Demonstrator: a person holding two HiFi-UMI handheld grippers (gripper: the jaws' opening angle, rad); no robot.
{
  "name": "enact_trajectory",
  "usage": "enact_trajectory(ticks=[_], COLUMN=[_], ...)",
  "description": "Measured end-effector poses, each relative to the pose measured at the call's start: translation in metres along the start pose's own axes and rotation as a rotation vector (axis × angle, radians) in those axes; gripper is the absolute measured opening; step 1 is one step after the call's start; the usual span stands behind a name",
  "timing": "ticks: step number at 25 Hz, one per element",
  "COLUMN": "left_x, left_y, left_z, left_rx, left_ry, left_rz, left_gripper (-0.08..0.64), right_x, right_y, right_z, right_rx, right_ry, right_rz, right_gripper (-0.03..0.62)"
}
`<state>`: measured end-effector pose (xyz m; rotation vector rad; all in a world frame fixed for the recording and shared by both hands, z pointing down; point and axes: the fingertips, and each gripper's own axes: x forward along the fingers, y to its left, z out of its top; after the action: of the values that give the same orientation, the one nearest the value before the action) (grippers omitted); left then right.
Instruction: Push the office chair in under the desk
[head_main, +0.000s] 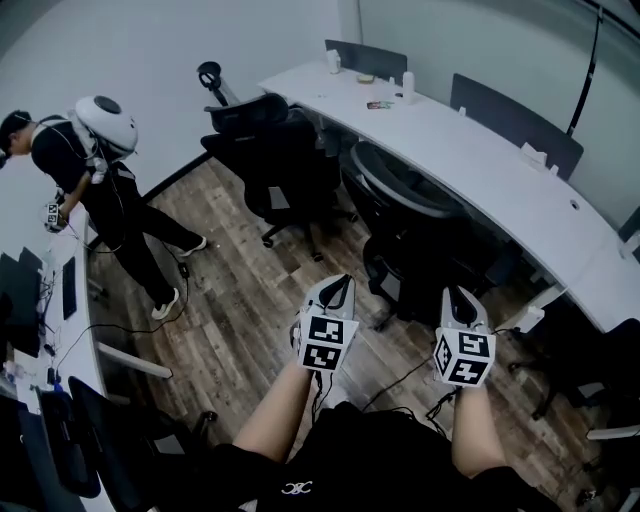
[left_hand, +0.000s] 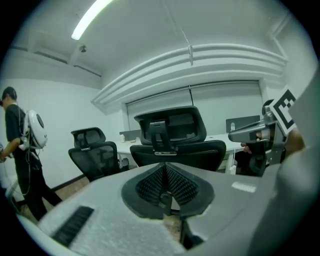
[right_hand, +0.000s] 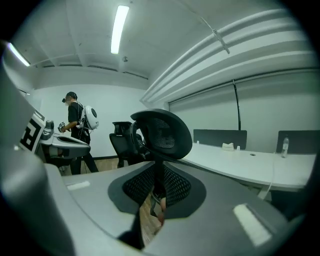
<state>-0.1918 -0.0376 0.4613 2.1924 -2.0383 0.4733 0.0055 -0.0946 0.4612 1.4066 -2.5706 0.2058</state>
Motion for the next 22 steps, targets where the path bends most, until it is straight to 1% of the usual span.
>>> enact_trajectory(ticks=[2,4,6,8,10,12,14,16,18,20,22], left_x=[0.021,0.044,0.066,0.088,0.113,0.137,0.159,0.181,0.202,0.221,0.239], left_y=[0.021,0.041,0.057,0.070,0.082,0.088,0.093,0.101,0.109,0.117,0.123], left_z=[0.005,0.009,0.011,0.012,0.015,0.016,0.017,0.018,0.017,0.014,0.011], left_rx=[0.042,0.087,0.160,0.270,0.397,0.519,0.609,0.668,0.714,0.753,0.788], left_ry=[-0.009,-0.015,0.000,0.015,0.022,0.027,0.029,0.034,0.053,0.083,0.115], left_rz=[-0.018,-0.049,-0.085,-0.120,-0.154,-0.196,-0.240,-0.273,-0.303,-0.330,-0.344], left_gripper=[0.018,0.028,0.049,0.065,0.096,0.138,0.176,0.206,0.224,0.240,0.249], right_x=[0.016,0.032,0.046,0.058,0.071,0.079,0.086,0.092,0.095,0.096,0.098], right_y=[-0.002,-0.004,-0.007,-0.011,-0.017,-0.026,-0.035,-0.043,-0.047,-0.050,-0.053], right_z=[0.001,0.003,0.003,0.001,0.001,0.000,-0.002,-0.006,-0.012,-0.017,-0.018], right_rx=[-0.012,-0.050,-0.097,-0.122,-0.138,-0.195,-0.271,-0.332,-0.371,-0.392,-0.393], right_ry=[0.014,0.033,0.059,0.092,0.121,0.152,0.191,0.243,0.292,0.319,0.321], right_rz=[-0.029,-0.059,-0.087,-0.097,-0.096,-0.117,-0.150,-0.172,-0.188,-0.213,-0.236], right_gripper=[0.067,0.086,0.118,0.138,0.165,0.197,0.220,0.230,0.230,0.230,0.230])
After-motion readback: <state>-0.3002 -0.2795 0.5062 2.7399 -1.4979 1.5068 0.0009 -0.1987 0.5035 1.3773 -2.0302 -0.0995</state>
